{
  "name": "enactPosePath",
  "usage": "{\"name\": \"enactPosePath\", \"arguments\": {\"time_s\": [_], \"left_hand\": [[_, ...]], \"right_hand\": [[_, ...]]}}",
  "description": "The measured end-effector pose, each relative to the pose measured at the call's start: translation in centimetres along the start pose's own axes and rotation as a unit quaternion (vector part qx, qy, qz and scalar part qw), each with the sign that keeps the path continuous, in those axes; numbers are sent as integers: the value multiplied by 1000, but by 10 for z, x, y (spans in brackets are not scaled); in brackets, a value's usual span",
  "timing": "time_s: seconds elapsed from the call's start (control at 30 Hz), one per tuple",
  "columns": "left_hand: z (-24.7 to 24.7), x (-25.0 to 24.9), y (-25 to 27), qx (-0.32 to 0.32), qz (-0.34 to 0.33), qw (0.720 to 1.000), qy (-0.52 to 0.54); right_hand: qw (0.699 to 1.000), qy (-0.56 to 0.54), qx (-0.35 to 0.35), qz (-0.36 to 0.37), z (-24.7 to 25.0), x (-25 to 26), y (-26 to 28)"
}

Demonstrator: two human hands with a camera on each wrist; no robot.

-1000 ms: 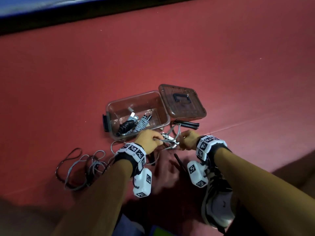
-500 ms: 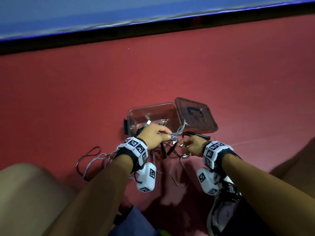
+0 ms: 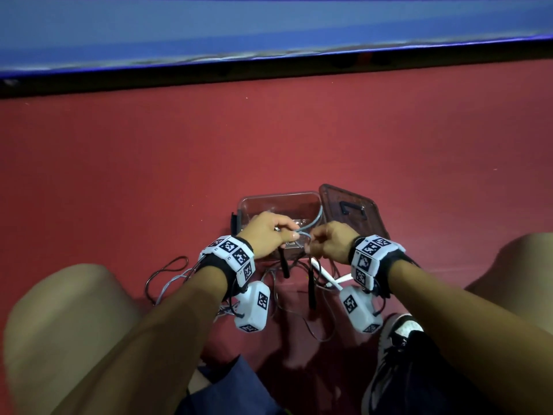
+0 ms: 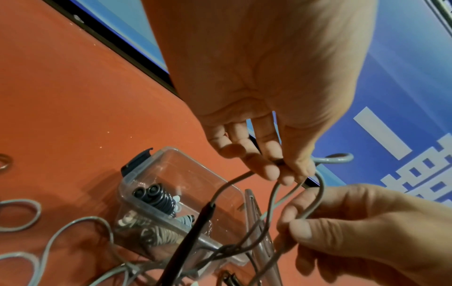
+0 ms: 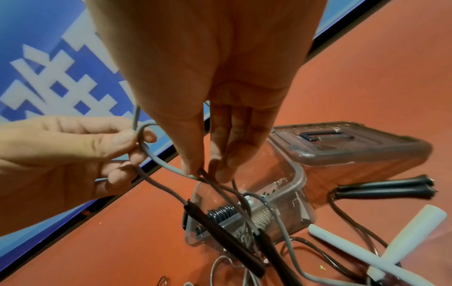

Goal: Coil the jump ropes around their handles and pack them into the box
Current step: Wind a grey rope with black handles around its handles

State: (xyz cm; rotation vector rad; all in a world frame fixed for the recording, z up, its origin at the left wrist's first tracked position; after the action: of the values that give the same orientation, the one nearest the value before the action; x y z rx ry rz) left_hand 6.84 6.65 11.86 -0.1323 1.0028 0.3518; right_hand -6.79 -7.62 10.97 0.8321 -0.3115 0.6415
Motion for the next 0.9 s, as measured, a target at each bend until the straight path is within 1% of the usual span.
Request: {"name": "enactPosePath", "arguments": {"time_s": [0.1,0.23,0.37,0.53,0.6,0.7,0.83,0.9], "left_hand": [[7,-1,1,-16,7,1000,17],[15,-6,3,-13,15,1000,-16],[22,-6,3,10,34,998,-42],[28,-4,5,31,30,999,-25],[29,-1,5,25,28,999,-12],[30,3,8,16,26,999,36],[29,3,12,1,29,998,63],[27,1,13,1,35,997,76]], "right_hand": [[999,25,-14,17,8,11,2],[1000,2,-15,27,14,23,1],[996,-72,27,40,15,35,0],[981,-174,80,28,17,52,10],[980,-180,86,26,21,57,15],[976,-197,95,22,23,60,17],[968,-224,107,26,21,58,18],[967,-232,98,36,18,55,17]]}}
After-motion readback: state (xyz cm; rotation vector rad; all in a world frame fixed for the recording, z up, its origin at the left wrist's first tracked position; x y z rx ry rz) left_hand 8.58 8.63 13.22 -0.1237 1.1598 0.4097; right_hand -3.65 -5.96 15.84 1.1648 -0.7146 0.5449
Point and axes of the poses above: each hand's wrist, its own y-axis away from the middle knuckle, its own z-axis out of the back of the hand, x = y × z, the point moved 1 cm from there along -y, towards the middle knuckle, and after that the axes turned 14 degrees about -z, right-handed, at the moved point
